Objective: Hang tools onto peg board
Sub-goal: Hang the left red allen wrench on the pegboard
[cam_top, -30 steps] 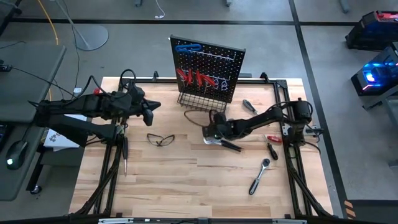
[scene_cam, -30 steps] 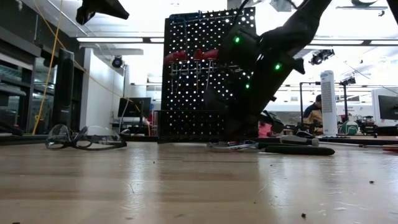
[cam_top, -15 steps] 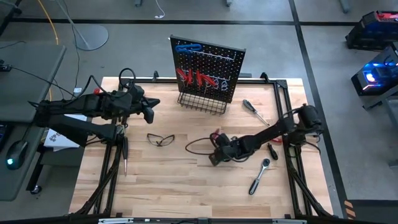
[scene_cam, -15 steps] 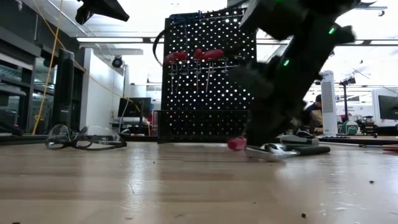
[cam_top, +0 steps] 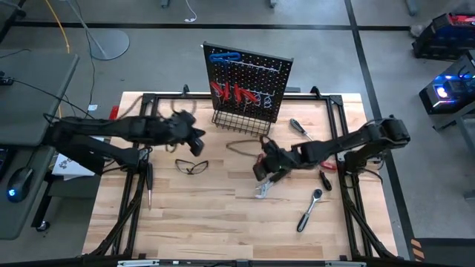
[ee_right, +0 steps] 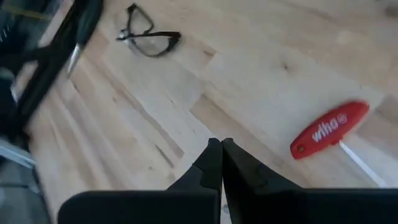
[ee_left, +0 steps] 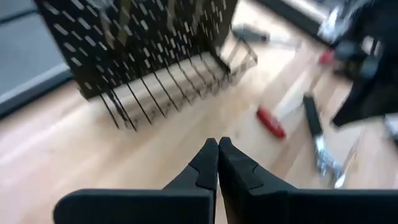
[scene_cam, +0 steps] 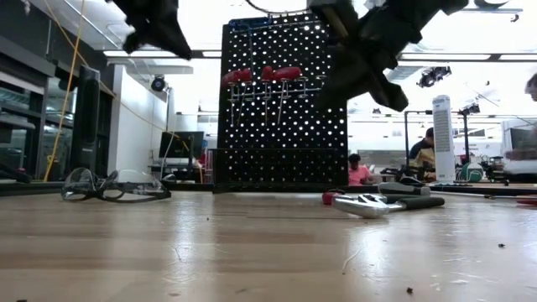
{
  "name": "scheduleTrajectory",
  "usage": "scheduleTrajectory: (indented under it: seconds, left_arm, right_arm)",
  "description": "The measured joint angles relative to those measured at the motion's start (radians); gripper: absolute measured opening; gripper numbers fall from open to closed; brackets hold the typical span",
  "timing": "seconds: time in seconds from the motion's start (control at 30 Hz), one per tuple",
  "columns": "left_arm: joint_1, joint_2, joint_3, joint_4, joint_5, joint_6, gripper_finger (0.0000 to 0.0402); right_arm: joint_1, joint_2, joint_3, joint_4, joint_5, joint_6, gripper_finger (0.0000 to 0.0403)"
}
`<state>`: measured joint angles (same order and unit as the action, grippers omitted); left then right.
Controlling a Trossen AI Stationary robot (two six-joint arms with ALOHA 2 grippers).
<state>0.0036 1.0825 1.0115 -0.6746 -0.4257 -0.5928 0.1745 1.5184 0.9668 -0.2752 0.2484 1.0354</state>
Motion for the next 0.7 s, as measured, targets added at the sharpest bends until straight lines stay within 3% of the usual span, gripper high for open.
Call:
scheduleTrajectory:
  seconds: [0.13, 0.27, 0.37, 0.47, 0.6, 0.7]
  left_arm:
    - [-0.001, 0.108, 0.0, 0.005, 0.075, -0.005, 0.0]
    - [-0.015, 0.171, 0.0, 0.06, 0.176, 0.018, 0.0]
    - [-0.027, 0.183, 0.0, 0.102, 0.213, 0.026, 0.0]
    - [-0.032, 0.167, 0.0, 0.134, 0.215, 0.018, 0.0]
    - [-0.038, 0.121, 0.0, 0.156, 0.208, -0.003, 0.0]
    - [-0.044, 0.081, 0.0, 0.158, 0.179, -0.029, 0.0]
  right_arm:
    - [-0.051, 0.002, 0.0, -0.027, -0.164, -0.041, 0.0]
    - [-0.063, 0.009, 0.0, -0.087, -0.284, -0.329, 0.0022]
    - [-0.063, 0.009, 0.0, -0.132, -0.279, -0.607, 0.0074]
    - [-0.073, 0.017, 0.0, -0.175, -0.197, -0.782, 0.0144]
    - [-0.122, 0.062, 0.001, -0.217, -0.154, -0.832, 0.0222]
    - [-0.159, 0.115, 0.001, -0.215, -0.174, -0.835, 0.0236]
